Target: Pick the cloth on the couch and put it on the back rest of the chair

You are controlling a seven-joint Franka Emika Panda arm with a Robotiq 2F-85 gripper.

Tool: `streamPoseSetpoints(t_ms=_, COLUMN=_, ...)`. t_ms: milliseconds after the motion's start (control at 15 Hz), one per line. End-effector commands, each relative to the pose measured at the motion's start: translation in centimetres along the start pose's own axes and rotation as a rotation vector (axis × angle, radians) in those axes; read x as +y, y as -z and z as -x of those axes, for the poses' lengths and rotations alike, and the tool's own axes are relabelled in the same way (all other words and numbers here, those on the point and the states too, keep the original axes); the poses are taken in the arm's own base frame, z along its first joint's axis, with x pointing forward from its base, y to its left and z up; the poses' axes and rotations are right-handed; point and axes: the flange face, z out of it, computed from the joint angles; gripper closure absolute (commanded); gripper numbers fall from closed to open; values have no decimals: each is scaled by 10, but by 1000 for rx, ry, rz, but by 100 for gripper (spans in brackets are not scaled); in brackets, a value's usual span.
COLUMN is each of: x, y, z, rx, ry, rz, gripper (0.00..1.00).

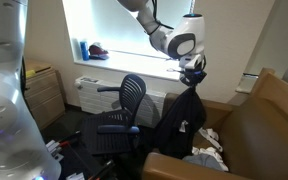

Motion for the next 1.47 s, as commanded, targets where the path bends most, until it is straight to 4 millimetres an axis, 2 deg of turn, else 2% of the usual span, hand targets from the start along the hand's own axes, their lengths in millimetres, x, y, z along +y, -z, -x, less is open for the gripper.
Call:
streamPoseSetpoints(t_ms=0, x=9, y=60, z=40, rx=-103, ry=55, rz=-159, gripper=99)
streamPoseSetpoints(t_ms=200, x=25, y=117, z=79, rx=-179, ry=148, rz=-287, gripper=99)
streamPoseSetpoints(t_ms=467, x=63, y=195, z=118, rx=-280, ry=292, rz=-430, gripper=99)
streamPoseSetpoints(t_ms=800, x=138, y=286, z=153, rx=-426, ry=476, rz=-546, gripper=99)
streamPoseSetpoints(t_ms=1000, x=187, y=327, z=170, rx=-538, ry=583, rz=-576, gripper=99)
streamPoseSetpoints(t_ms=1133, x=214, y=334, z=176, rx=-617, ry=660, rz=-569, gripper=99)
streamPoseSetpoints(t_ms=1200, x=226, y=328, z=178, rx=-654, ry=709, rz=-539, gripper=99)
streamPoseSetpoints(t_ms=1333, x=235, y=309, z=171, rx=-685, ry=746, rz=-443, gripper=99)
streamPoseSetpoints(t_ms=1400, x=234, y=295, z=166, rx=-676, ry=745, rz=-388, gripper=99)
